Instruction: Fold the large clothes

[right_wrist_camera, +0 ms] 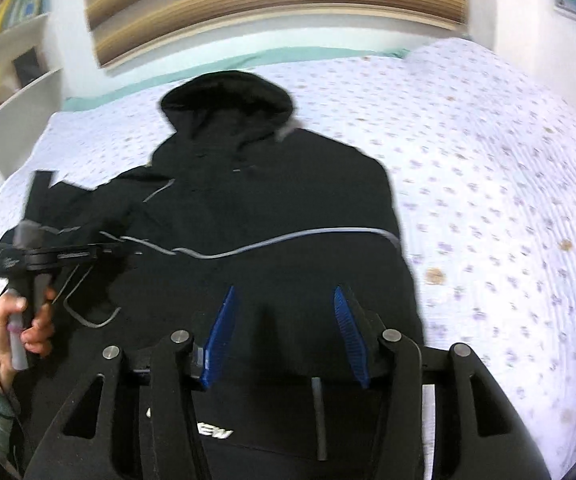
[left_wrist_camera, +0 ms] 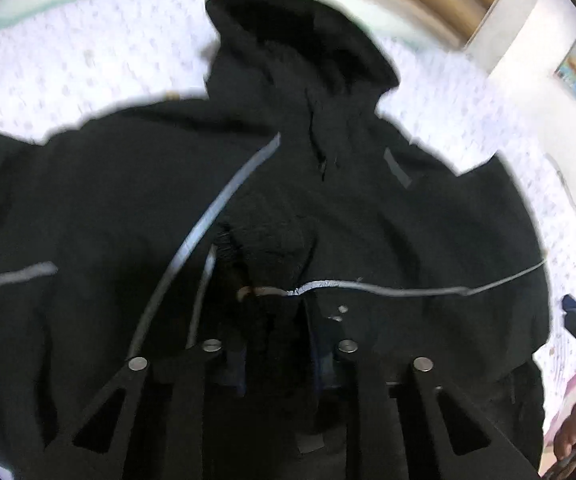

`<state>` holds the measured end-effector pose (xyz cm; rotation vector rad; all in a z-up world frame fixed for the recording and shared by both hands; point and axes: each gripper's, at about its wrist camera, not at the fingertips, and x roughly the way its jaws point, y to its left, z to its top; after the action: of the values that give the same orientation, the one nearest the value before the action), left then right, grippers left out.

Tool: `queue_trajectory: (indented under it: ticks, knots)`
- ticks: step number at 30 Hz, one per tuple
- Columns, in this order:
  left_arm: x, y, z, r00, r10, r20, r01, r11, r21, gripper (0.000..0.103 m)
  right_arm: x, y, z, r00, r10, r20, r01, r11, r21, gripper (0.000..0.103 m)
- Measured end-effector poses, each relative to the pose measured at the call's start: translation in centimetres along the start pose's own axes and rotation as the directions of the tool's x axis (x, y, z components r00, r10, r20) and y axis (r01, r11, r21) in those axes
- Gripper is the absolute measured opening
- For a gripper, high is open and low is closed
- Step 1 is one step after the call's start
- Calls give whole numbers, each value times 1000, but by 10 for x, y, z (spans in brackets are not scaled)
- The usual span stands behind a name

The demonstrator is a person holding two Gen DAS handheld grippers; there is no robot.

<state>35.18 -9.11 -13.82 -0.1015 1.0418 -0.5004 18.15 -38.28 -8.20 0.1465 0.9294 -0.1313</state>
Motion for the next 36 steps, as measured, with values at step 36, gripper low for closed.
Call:
queue_trajectory:
  ticks: [36]
  knots:
    - [-7, 79, -32, 997, 78, -19, -79, 995, -57, 58, 118, 144, -29, 995, -65, -76, 58, 994, -94, 74]
